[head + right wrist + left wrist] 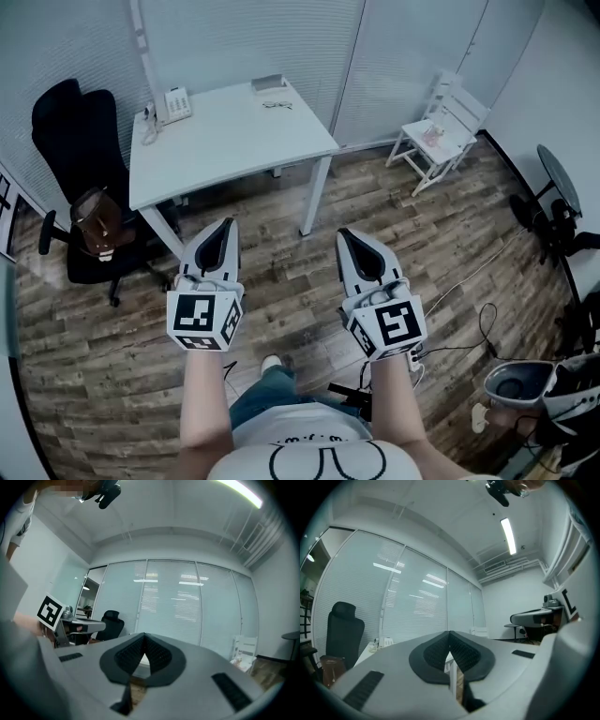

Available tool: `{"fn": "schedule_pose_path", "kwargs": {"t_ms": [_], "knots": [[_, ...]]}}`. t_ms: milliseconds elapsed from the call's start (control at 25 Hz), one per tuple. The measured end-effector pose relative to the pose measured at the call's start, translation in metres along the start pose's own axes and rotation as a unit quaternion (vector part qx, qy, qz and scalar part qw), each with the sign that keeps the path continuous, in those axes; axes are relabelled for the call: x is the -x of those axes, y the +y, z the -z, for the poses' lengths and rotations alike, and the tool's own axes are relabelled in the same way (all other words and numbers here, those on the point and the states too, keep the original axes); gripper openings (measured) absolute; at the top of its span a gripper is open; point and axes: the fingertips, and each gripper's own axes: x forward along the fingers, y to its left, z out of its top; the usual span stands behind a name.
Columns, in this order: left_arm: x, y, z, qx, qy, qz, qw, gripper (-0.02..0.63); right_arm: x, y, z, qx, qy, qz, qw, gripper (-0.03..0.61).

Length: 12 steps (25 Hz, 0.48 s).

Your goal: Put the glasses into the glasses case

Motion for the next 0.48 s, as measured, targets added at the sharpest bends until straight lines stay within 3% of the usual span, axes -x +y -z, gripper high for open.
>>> {"fn": "schedule_pose_path", "kwargs": {"t_ms": [240, 480], "knots": [[-0.037, 0.038, -0.007, -0.006, -0.011, 0.008, 0.9999, 0.017, -0.053, -0.008, -0.001, 0.013, 0.004, 0.007, 1.0, 0.011], [-0.075, 0.053, 0.002, -0.01, -0.005, 0.016, 0.9998, 0.017, -0.089, -0.036, 0.013, -0.006, 0.01, 0.021, 1.0, 0.009]]}}
